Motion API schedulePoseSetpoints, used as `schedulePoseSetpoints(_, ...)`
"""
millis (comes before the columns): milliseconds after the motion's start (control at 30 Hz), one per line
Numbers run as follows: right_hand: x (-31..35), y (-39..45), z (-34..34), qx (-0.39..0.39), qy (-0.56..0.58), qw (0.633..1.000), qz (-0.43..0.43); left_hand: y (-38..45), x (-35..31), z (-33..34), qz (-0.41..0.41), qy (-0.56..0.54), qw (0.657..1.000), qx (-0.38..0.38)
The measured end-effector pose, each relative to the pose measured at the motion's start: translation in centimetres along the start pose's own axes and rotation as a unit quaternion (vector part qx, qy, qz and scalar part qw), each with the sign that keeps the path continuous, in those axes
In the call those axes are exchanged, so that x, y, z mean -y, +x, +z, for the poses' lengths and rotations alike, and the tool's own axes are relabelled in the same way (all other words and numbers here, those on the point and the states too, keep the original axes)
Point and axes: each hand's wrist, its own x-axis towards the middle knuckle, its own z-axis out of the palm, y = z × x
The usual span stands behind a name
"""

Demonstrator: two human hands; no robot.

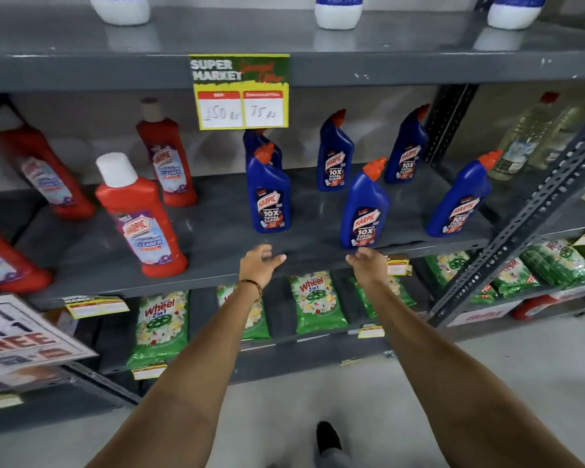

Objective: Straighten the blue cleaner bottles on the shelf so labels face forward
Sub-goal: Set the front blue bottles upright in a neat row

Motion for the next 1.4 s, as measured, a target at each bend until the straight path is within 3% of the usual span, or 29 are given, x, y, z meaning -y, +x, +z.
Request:
schedulePoseSetpoints(267, 4.0, -1.7, 5.8, 0.096, -0.007, 0.995, -0.031, 1.9, 1.6, -4.3, -0.024, -0.015, 0.999, -0.017)
schedulePoseSetpoints(567, 7.1, 1.4, 10.1, 0.109, -0.014, 0.993, -0.032, 5.3, 1.5, -5.4, -0.041, -0.039, 0.998, -0.029)
schedulePoseSetpoints(967, 9.0, 5.8, 11.9, 0.197, -0.018, 0.979, -0.046, 10.0, -0.7, -4.9, -0.038, -0.021, 0.999, 0.017)
schedulePoseSetpoints(1400, 7.3, 5.7, 11.4, 0.210, 0.009, 0.976, -0.055, 9.3, 0.4, -4.1, -0.014, -0.044, 0.998, 0.034)
